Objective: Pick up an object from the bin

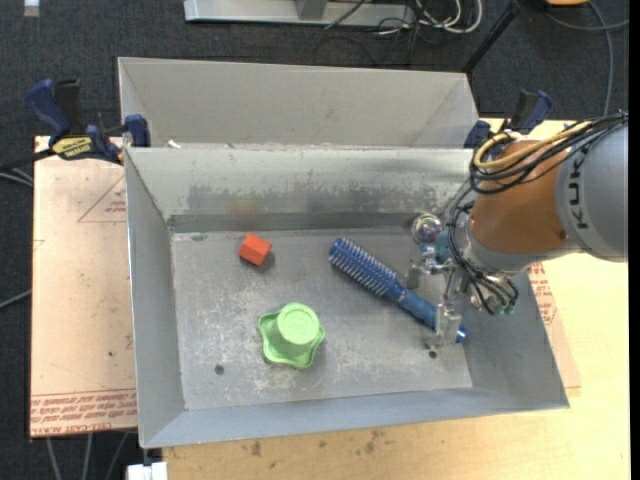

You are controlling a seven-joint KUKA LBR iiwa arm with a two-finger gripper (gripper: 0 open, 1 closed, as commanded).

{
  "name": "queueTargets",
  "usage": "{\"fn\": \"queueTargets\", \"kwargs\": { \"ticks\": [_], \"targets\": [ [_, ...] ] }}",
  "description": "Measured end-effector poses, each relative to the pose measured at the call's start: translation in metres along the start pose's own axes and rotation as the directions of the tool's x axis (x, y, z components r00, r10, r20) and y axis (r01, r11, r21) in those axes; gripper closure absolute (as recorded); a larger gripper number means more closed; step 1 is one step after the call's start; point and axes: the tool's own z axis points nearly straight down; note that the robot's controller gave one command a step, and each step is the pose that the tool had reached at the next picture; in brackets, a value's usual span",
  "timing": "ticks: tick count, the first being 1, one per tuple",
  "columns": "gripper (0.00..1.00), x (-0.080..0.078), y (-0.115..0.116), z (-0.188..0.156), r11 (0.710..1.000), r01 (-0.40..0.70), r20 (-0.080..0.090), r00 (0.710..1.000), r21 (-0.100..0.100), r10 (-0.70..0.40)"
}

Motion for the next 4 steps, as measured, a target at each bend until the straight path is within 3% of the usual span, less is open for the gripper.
{"fn": "queueTargets", "kwargs": {
  "ticks": [1,2,3,4],
  "targets": [
    [0.00,-0.001,0.001,0.000,1.000,0.001,0.002,1.000,0.000,-0.001],
    [1.00,-0.001,0.001,0.000,1.000,0.002,0.002,1.000,0.000,-0.002],
    [1.00,-0.003,0.001,-0.058,1.000,0.003,-0.001,1.000,0.001,-0.003],
    [1.00,-0.004,0.002,-0.057,1.000,0.004,-0.006,1.000,-0.001,-0.004]
  ]
}}
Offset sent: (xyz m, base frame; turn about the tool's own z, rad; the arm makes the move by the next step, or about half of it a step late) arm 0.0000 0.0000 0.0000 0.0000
